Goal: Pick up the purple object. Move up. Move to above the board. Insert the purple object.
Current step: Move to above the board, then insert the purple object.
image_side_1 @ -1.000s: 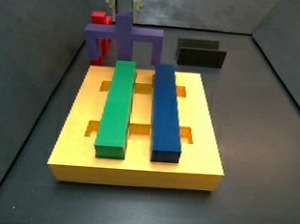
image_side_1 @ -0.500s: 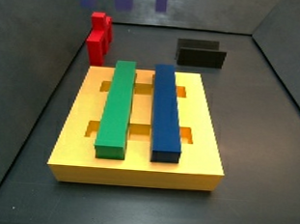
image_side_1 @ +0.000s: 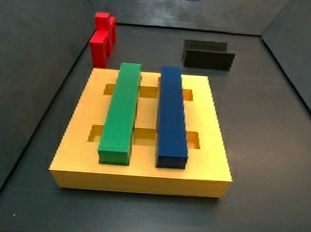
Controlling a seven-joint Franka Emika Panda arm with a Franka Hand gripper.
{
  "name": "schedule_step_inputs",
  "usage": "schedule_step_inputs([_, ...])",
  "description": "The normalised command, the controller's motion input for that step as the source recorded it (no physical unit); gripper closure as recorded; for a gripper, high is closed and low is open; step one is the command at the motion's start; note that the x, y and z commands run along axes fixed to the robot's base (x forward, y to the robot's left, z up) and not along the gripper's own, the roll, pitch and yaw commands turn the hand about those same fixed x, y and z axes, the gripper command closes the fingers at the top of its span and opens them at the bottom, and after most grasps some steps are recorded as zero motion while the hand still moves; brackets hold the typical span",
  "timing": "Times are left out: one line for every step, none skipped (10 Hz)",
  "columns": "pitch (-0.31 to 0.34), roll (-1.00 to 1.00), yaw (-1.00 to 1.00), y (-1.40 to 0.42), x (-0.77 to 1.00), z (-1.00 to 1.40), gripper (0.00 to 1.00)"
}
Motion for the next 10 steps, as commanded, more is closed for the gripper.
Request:
schedule_step_inputs([0.213,0.04,-0.01,-0.69,0.42,0.19,1.0])
schedule_step_inputs([0.103,0.05,0.01,-0.3,0.17,0.09,1.0])
schedule_step_inputs([0.07,0.04,0.0,-0.22,0.12,0.07,1.0])
schedule_step_inputs([0.0,0.01,0.0,0.0,0.0,-0.02,1.0])
schedule_step_inputs([-0.014,0.16,0.0,-0.28,0.0,-0.42,1.0])
schedule_step_inputs([-0.007,0.41,0.0,-0.72,0.0,-0.6,1.0])
schedule_step_inputs([-0.081,0.31,0.02,-0.85,0.0,-0.71,1.0])
schedule_step_inputs([-0.117,0.08,0.0,-0.59,0.18,-0.97,1.0])
schedule_step_inputs([-0.146,0.02,0.02,-0.5,0.12,-0.95,1.0])
schedule_step_inputs([-0.21,0.0,0.05,-0.4,0.0,-0.8,1.0])
